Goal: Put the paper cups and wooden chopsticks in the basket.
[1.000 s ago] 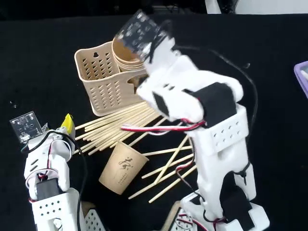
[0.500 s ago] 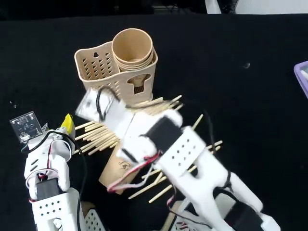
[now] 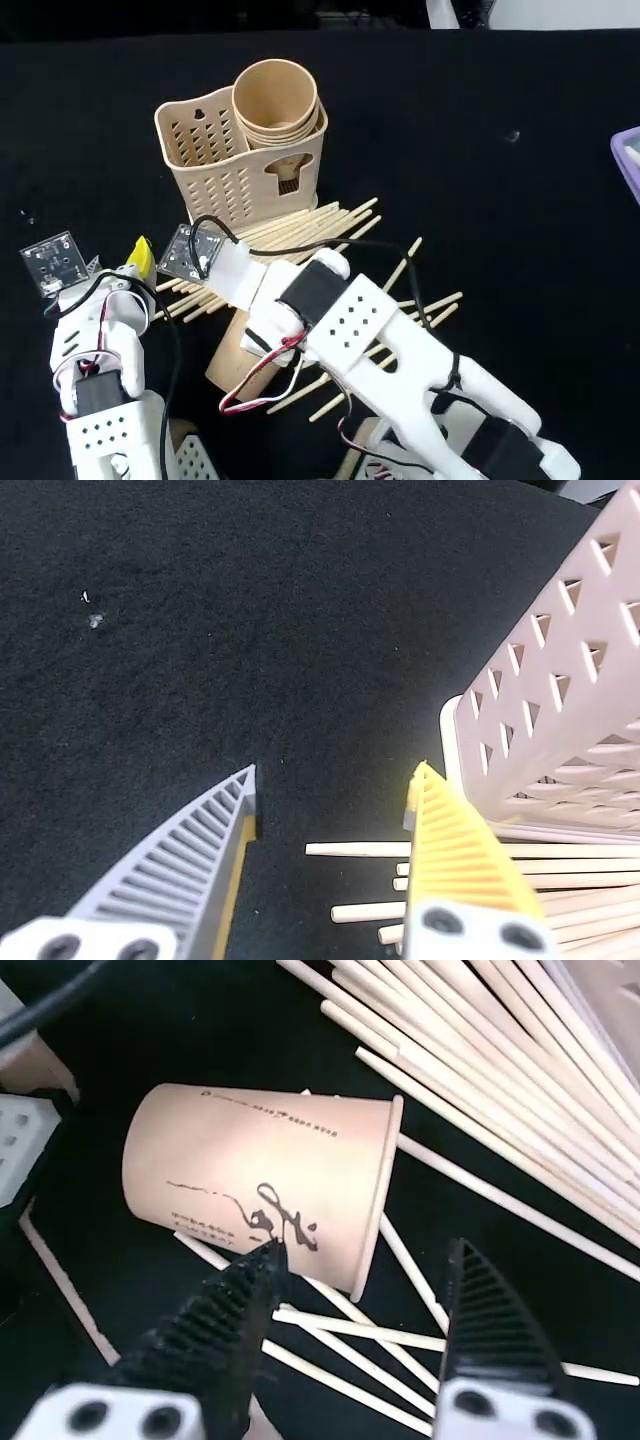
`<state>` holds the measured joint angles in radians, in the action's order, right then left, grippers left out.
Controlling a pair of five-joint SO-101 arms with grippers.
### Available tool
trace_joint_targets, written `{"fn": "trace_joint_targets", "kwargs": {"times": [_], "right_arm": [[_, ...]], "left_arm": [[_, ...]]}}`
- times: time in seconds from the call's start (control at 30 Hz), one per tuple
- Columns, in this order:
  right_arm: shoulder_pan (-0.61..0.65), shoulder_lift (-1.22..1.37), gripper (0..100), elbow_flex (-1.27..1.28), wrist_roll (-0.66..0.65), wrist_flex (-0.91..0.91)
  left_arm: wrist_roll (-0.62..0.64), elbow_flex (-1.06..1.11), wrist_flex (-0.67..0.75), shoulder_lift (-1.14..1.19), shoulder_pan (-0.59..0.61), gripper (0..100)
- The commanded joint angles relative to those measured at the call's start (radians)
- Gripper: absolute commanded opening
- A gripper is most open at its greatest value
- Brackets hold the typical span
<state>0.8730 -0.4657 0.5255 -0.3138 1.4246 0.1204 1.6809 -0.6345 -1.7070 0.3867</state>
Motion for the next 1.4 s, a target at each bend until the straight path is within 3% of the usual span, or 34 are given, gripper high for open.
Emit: {"fn": "trace_joint_targets", "kwargs": {"times": [0.0, 0.57, 1.37], "right_arm": [[0.014, 0.008, 25.4, -0.001, 0.008, -0.018], [0.014, 0.01, 25.4, 0.084, 0.006, -0.112], [0.025, 0.01, 24.8, 0.127, 0.032, -0.112]], "left_arm": [[-0.009, 0.024, -0.003, -0.011, 0.007, 24], [-0.009, 0.024, -0.003, -0.011, 0.007, 24], [-0.009, 0.024, -0.003, -0.011, 0.007, 24]]}}
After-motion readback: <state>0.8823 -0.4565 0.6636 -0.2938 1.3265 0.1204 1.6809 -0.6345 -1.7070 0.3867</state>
